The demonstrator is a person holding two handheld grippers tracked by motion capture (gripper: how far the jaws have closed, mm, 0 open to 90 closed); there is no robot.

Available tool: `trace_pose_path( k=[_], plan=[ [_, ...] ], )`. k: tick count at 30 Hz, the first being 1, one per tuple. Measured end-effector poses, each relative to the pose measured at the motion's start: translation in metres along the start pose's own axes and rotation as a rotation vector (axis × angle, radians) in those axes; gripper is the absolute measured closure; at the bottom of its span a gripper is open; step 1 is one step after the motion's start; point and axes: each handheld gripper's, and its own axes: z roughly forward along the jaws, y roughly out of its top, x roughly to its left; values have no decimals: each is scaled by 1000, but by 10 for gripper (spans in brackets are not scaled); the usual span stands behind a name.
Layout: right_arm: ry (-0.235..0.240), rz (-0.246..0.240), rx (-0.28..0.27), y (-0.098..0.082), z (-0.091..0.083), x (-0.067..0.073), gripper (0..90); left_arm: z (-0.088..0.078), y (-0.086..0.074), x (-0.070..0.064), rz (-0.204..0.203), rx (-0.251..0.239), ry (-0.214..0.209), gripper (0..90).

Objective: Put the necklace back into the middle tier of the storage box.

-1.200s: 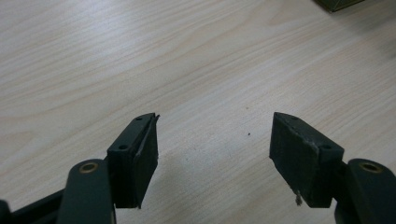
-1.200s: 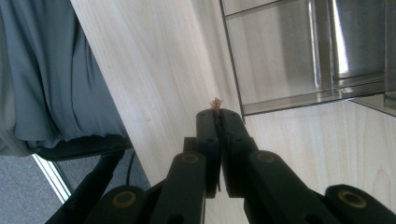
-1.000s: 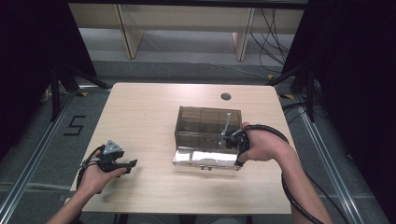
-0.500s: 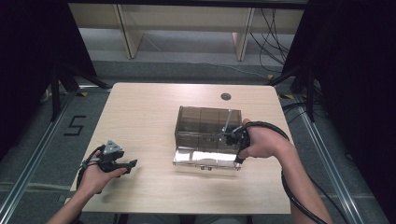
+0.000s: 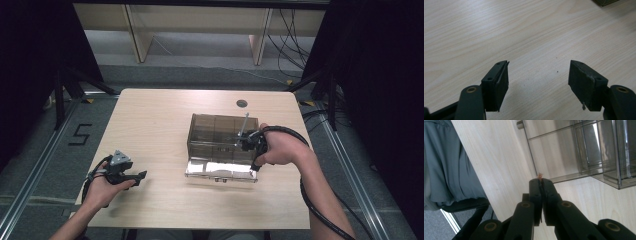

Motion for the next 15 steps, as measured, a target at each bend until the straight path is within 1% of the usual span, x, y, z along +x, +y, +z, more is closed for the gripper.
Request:
trace_pose_path(
  k=[3,4,5,7,8,9,11,12,13,15],
  plan=[
    [4,-3,-9,1,0,-2,877,0,0,0,-1,-6,1,323],
    [2,14,-6,1,-1,-2,877,0,0,0,0,1,-1,323],
    [4,-2,-9,1,0,-3,877,0,0,0,-5,-5,-1,323],
    [-1,9,-10,2,0,-4,877,0,0,0,0,0,-1,323],
    [1,4,-13,2,1,-5,877,0,0,0,-2,-1,-1,323],
    [2,23,-14,2,1,-5,877,0,0,0,-4,-1,-1,323],
    [-1,9,-17,2,3,-7,877,0,0,0,-4,-2,-1,323],
    [-8,22,-11,3,3,-7,877,0,0,0,-3,-2,-1,323],
    [1,8,-16,3,4,-9,877,0,0,0,-3,-1,-1,323],
    [1,10,-20,3,6,-10,877,0,0,0,-4,-2,-1,323]
  ],
)
